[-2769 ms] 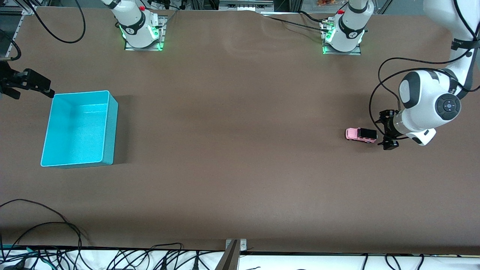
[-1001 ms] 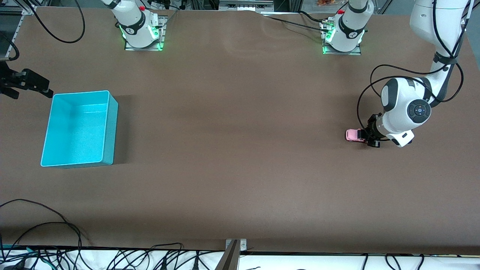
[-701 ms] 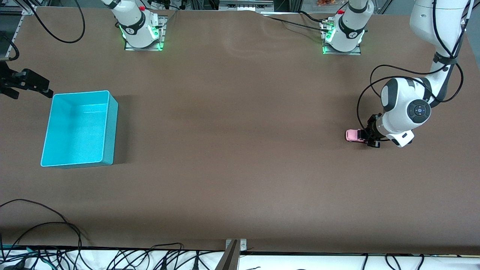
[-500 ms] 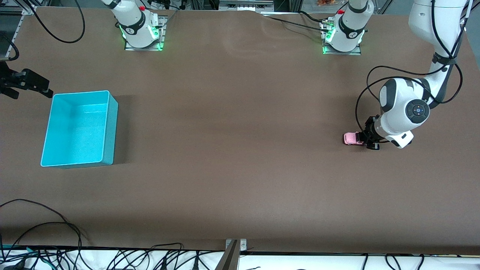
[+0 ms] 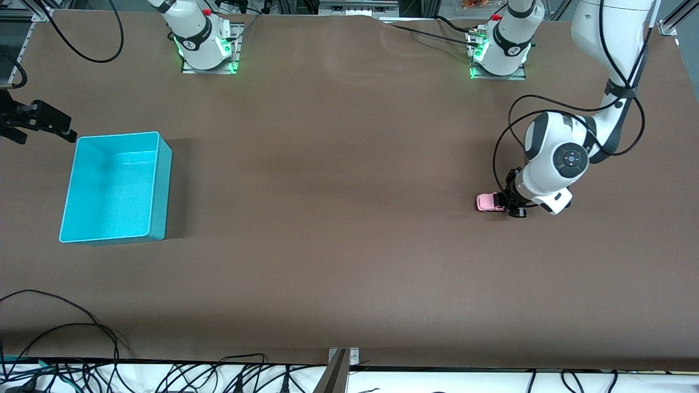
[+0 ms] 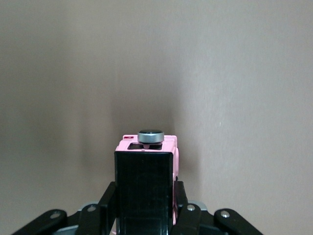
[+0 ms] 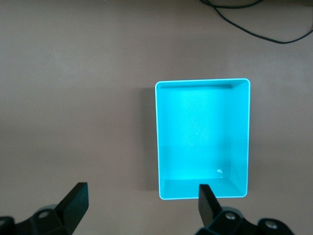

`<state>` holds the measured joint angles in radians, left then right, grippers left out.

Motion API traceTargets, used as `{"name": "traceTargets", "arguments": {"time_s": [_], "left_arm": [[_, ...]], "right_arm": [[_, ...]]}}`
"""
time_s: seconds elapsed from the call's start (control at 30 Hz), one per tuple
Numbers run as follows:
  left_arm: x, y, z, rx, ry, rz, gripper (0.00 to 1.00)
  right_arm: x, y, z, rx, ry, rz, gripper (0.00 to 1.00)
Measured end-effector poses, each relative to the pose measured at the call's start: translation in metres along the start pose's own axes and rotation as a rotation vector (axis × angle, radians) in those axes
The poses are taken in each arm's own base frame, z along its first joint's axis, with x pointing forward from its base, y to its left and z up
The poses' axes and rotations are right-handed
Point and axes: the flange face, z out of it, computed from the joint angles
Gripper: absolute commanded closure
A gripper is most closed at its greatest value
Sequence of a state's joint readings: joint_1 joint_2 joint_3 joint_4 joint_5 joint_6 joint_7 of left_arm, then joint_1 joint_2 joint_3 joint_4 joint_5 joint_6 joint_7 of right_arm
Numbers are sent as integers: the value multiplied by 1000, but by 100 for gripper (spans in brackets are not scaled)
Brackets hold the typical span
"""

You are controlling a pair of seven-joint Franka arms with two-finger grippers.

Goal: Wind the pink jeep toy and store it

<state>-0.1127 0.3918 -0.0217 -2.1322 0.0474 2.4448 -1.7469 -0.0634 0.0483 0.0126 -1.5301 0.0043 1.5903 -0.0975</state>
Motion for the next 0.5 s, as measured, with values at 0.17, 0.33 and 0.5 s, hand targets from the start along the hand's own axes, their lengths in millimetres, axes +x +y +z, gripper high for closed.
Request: {"name": "traceTargets", "arguments": {"time_s": [0.17, 0.33, 0.5], "left_arm": [[-12, -2, 0, -3, -2, 12, 85], [-16, -2, 5, -4, -5, 15, 85], [-16, -2, 12, -13, -8, 14, 85]], "right_arm": [[0, 0, 0, 0, 0, 0, 0], [0, 0, 0, 0, 0, 0, 0], [0, 0, 0, 0, 0, 0, 0]]}}
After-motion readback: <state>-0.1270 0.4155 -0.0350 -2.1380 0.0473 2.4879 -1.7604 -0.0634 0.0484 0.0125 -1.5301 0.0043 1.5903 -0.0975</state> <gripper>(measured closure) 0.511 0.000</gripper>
